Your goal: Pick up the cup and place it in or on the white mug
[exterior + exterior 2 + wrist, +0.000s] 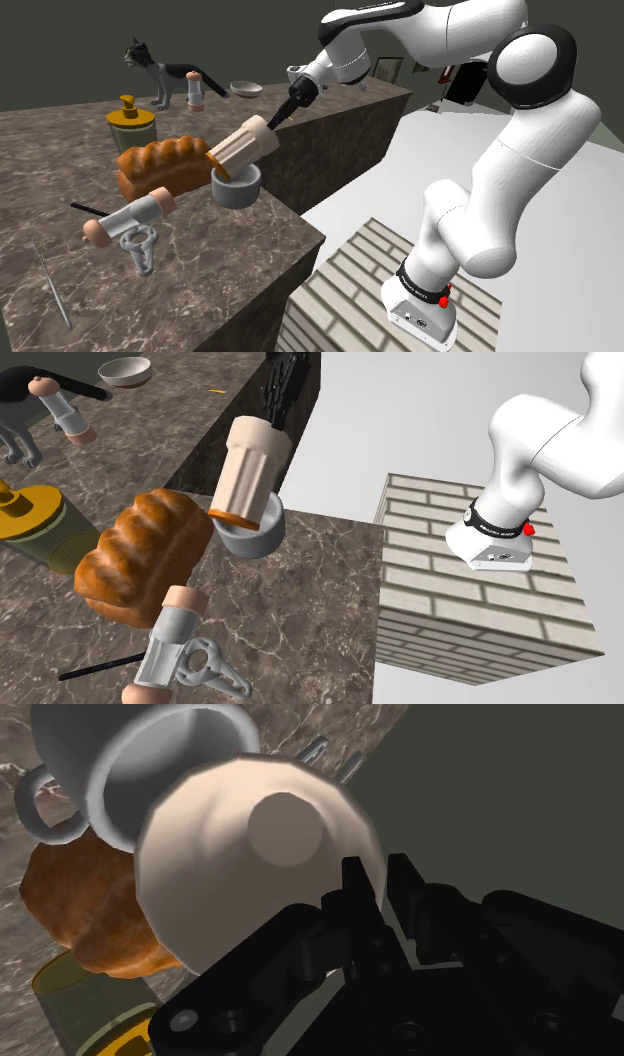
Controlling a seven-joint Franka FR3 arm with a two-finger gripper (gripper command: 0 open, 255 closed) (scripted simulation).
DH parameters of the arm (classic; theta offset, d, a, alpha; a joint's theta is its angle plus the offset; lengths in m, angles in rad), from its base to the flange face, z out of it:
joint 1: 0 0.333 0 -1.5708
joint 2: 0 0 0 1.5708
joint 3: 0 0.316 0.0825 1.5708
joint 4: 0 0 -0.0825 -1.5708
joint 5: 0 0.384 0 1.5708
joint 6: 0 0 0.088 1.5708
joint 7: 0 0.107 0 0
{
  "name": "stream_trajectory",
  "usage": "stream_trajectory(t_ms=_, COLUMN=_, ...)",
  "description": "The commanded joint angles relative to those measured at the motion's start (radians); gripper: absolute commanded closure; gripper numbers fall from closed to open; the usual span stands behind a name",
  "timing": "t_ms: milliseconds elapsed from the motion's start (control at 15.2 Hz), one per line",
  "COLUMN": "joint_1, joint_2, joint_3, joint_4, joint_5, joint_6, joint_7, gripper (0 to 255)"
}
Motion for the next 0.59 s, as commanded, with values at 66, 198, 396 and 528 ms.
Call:
stream_trajectory(t_ms=66, joint_1=0.0, joint_2=0.016, joint_3=-0.005, joint_4=-0.022, joint_5=0.013, joint_6=0.013, joint_7=-0.033, gripper=255)
stream_trajectory(t_ms=198, joint_1=0.0, joint_2=0.031, joint_3=-0.008, joint_4=-0.035, joint_5=0.025, joint_6=0.02, joint_7=-0.056, gripper=255)
stream_trajectory(t_ms=396, joint_1=0.0, joint_2=0.055, joint_3=-0.013, joint_4=-0.052, joint_5=0.043, joint_6=0.029, joint_7=-0.092, gripper=255)
stream_trajectory(t_ms=528, joint_1=0.0, joint_2=0.073, joint_3=-0.016, joint_4=-0.063, joint_5=0.057, joint_6=0.034, joint_7=-0.116, gripper=255)
